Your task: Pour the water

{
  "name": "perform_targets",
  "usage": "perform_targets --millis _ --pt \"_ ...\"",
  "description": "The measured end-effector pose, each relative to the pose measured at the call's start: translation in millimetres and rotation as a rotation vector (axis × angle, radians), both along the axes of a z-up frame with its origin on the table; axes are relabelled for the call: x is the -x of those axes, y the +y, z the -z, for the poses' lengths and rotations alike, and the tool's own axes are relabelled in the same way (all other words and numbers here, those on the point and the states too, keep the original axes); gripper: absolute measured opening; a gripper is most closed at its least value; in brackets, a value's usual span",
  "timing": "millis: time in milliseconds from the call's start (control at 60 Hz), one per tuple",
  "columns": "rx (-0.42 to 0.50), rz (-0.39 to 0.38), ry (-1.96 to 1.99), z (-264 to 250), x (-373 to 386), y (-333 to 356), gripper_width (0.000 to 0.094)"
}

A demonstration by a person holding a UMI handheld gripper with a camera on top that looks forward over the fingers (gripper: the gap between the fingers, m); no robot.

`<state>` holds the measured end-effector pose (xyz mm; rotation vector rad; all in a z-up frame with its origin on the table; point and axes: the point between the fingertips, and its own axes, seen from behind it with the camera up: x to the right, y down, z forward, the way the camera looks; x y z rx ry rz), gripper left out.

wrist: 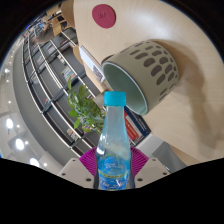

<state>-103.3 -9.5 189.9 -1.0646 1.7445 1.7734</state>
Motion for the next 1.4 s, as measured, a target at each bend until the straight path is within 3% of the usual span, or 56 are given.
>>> perform_targets --millis 200,383,450,717,833,883,1067,1250,1400 --pt "-0.046 -0.033 -0.173 -3.4 -1.7 8.6 0.0408" --pt "-0.188 -0.098 -0.873 -58.7 -25.0 -10.5 0.0407" --pt "-0.210 -0.112 -1.145 -74.4 -42.7 14.9 0.0418" --pt "-0.207 -0.102 -1.894 -99.2 -142.4 19.3 0.0428" --pt "-0.170 -0.100 -2.097 -76.1 -190.6 29.5 0.0427" --pt "-0.127 -0.121 -2.148 -80.8 -208.6 17.9 0.0426" --pt "-0.039 -0.221 -2.248 -5.9 -260.3 27.3 0.0439" --pt "0.025 -0.315 -2.283 47.4 -275.4 28.8 0.0441" --pt "0.026 -0.339 -2.261 83.7 -273.5 22.1 0.0443"
